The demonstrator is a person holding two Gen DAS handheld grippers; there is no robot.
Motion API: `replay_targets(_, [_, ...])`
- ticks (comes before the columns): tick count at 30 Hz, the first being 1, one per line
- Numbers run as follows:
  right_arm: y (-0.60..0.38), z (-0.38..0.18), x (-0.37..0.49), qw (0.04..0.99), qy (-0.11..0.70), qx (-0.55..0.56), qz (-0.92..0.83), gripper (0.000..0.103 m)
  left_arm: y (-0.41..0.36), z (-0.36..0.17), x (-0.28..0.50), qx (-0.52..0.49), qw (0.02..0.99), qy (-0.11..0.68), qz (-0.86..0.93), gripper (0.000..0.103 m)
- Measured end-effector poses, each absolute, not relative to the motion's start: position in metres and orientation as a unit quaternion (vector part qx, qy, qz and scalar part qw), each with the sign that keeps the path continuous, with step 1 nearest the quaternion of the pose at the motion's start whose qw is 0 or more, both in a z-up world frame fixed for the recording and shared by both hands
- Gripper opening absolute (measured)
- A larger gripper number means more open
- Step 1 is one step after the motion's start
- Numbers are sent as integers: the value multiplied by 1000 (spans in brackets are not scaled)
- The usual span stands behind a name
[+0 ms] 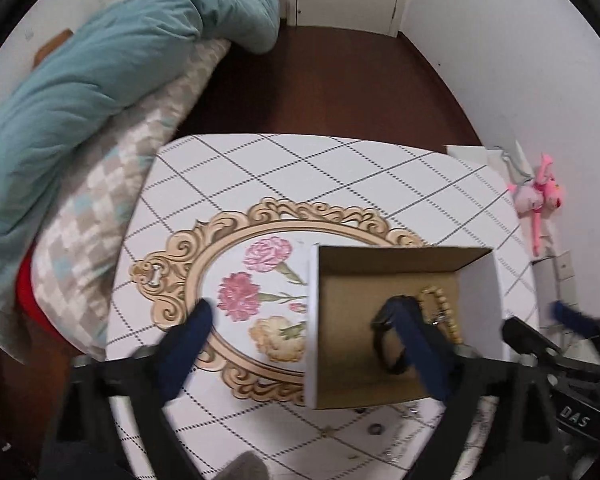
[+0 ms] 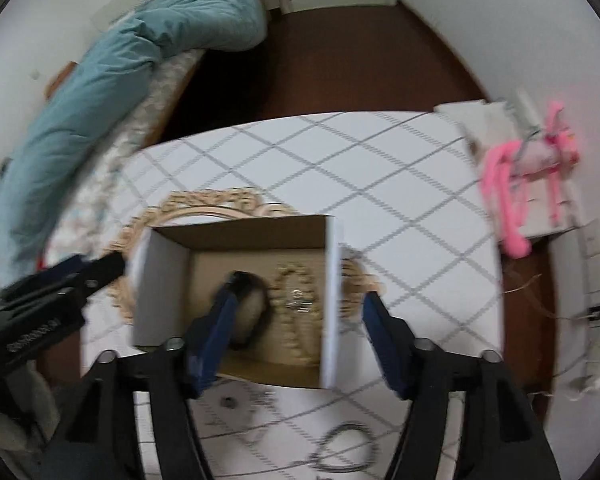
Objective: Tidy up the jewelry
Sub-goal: 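Carry the watch and bead bracelet into the box while both tools open, then lift both open tools out of the box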
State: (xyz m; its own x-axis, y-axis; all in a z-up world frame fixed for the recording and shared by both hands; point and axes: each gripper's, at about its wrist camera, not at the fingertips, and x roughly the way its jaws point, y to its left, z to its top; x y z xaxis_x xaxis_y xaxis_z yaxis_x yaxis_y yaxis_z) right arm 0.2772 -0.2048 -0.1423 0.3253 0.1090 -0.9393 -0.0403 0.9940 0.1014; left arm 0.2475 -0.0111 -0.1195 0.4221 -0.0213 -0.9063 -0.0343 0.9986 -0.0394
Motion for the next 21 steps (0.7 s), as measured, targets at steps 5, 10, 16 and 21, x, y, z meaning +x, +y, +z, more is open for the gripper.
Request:
replay_targets(5, [-205, -156, 262, 818, 575, -23, 6, 102, -15, -133, 230, 6, 851, 525, 14, 103])
replay_targets(10, [-206, -167, 255, 819, 573, -36, -8, 103, -20, -143, 220, 9, 848, 529, 20, 103])
replay_targets(16, [-206, -167, 246, 822, 568, -35, -11, 103, -22, -138, 211, 2, 852, 523, 24, 103])
replay_targets(21, [-208, -148, 233, 837, 546, -31, -17, 103, -26, -122, 200, -3, 862, 506, 20, 103])
